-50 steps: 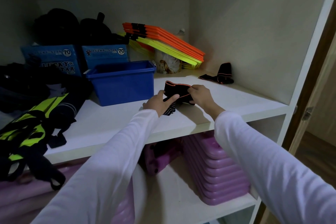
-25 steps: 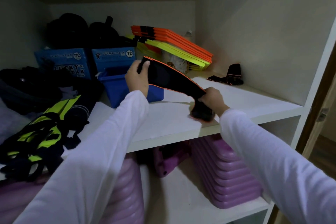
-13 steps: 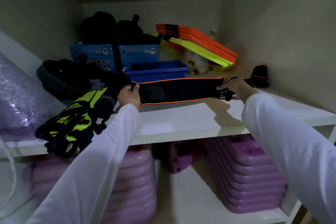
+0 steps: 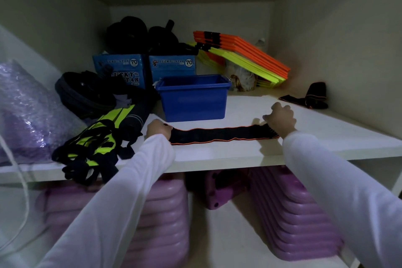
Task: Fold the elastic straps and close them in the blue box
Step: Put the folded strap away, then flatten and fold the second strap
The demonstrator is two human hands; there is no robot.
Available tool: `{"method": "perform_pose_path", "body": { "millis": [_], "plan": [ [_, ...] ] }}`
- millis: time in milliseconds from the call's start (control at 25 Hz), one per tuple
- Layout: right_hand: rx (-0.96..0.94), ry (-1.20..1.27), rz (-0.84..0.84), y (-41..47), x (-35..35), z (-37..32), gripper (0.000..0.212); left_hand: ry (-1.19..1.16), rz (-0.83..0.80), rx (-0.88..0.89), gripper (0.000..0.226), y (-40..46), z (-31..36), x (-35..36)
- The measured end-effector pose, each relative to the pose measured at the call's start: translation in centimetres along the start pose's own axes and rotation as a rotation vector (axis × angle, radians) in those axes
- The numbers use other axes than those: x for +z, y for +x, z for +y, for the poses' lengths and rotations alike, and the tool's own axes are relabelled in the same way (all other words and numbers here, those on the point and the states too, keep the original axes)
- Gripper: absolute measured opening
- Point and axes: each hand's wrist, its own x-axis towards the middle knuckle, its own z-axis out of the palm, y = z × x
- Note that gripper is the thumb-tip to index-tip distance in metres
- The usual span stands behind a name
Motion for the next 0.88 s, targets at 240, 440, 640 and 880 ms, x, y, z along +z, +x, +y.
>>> {"method": "perform_pose_path", "body": {
  "millis": [240, 440, 640, 880],
  "plan": [
    [-0.336, -0.22, -0.09, -2.3, 1.3, -1.4, 0.032, 0.37, 0.09, 0.331, 0.034, -2.6, 1.7, 1.3],
    [-0.406, -0.432, -0.118, -3.9, 2.0, -2.1, 0.041, 0.486, -0.015, 0.321, 0.051, -3.8, 2.4, 2.2],
    [-0.367, -0.397, -0.198, -4.1, 2.4, -2.6, 0.038, 0.398, -0.113, 0.302, 0.058, -2.4, 1.9, 2.5],
    [-0.383, -0.38, -0.24, -2.7, 3.4, -2.7, 0.037, 0.346, -0.124, 0.333, 0.056, -1.8, 1.6, 3.1]
  ]
}}
